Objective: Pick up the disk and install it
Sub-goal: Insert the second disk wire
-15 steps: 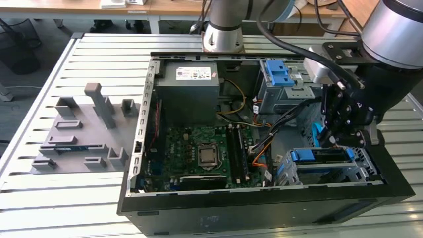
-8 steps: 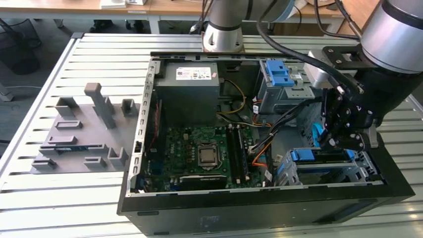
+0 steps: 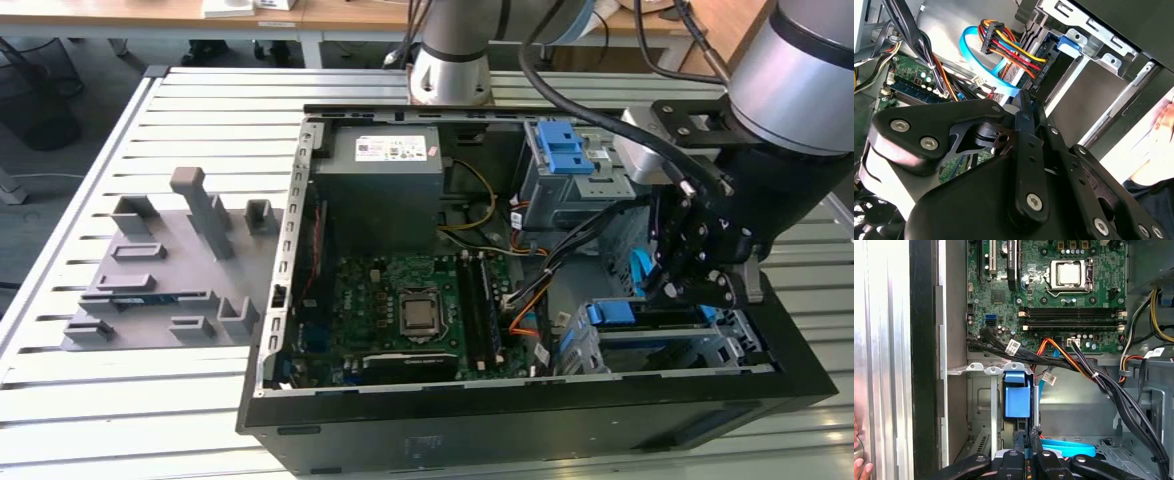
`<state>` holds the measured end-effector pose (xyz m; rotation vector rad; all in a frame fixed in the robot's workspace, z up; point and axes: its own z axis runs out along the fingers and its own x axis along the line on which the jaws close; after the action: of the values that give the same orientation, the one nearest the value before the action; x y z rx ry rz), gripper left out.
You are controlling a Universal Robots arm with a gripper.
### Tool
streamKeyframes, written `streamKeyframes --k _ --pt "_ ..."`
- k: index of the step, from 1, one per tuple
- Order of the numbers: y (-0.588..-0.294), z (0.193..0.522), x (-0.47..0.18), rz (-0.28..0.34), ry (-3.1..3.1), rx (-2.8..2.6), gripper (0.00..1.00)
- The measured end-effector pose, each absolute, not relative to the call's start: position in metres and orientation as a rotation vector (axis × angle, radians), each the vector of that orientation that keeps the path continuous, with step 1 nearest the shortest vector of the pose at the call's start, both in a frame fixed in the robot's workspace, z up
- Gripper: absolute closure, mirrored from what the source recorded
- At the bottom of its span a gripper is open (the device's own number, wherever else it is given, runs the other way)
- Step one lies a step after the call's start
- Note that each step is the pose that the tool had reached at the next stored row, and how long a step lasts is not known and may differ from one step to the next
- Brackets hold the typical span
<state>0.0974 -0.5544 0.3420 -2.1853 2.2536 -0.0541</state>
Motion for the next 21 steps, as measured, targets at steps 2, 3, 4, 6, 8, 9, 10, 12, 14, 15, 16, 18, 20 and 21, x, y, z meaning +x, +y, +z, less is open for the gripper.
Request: streamKeyframes --k 2,3,4,6,8,9,10,12,14,15,16,18,20,21 --pt "-0.5544 0.3409 0.0974 -0.054 2.253 -2.185 0.84" --pt "-0.5544 0.3405 0.0974 -0.054 2.254 -2.185 0.84" --pt "-0.5544 0.3401 0.0975 -0.054 2.254 -2.185 0.84" --pt "-0.5544 0.3395 0.0977 -0.054 2.254 -2.185 0.84" --pt "-0.5545 0.3390 0.0978 -0.054 2.254 -2.185 0.84" --pt "-0.5544 0.3387 0.0979 -0.054 2.254 -2.185 0.84" --pt "-0.5545 0.3385 0.0979 -0.054 2.254 -2.185 0.84" --pt "-0.5544 0.3381 0.0981 -0.054 2.254 -2.185 0.84" --pt "-0.5545 0.3378 0.0983 -0.053 2.253 -2.185 0.84" --pt "-0.5544 0.3377 0.0985 -0.053 2.253 -2.185 0.84" --pt "-0.5544 0.3376 0.0986 -0.051 2.252 -2.184 0.84" --pt "-0.5544 0.3375 0.0987 -0.050 2.252 -2.183 0.84" --pt "-0.5544 0.3362 0.0995 -0.048 2.252 -2.182 0.84" --pt "-0.5545 0.3362 0.0996 -0.048 2.252 -2.182 0.84"
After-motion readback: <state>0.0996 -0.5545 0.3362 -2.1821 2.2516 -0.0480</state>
